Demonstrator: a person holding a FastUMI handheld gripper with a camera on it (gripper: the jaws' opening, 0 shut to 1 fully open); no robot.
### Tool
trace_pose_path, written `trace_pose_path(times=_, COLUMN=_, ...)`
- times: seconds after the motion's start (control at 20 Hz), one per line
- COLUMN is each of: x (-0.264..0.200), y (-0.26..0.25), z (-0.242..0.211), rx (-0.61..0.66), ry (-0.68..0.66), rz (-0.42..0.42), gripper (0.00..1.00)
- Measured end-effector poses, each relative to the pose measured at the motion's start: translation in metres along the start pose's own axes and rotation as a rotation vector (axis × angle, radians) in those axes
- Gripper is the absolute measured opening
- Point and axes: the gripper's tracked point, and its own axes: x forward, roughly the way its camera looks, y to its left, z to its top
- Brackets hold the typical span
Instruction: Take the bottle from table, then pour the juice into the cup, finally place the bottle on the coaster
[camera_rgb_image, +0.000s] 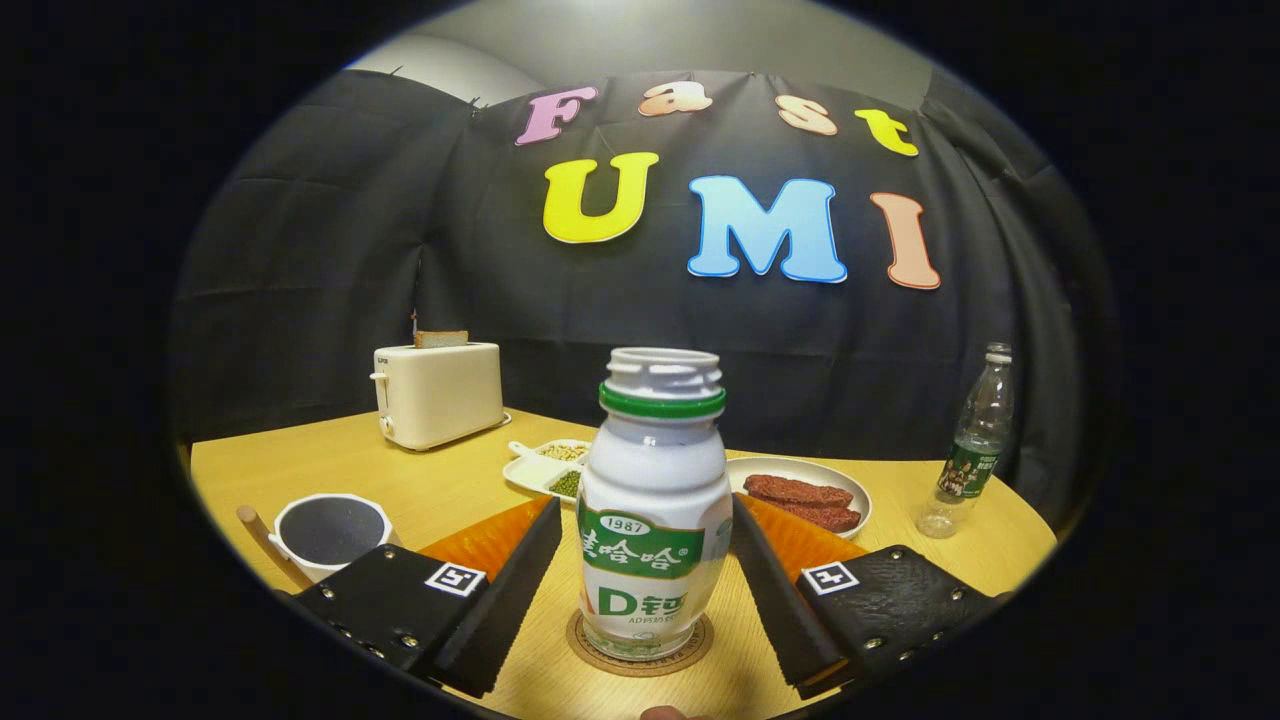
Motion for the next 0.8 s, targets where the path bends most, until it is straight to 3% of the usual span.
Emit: trace_pose_path(times=0.8, x=-0.101, y=-0.035, z=0.100, rx=0.043, ry=-0.124, rz=-0.155, gripper=0.99)
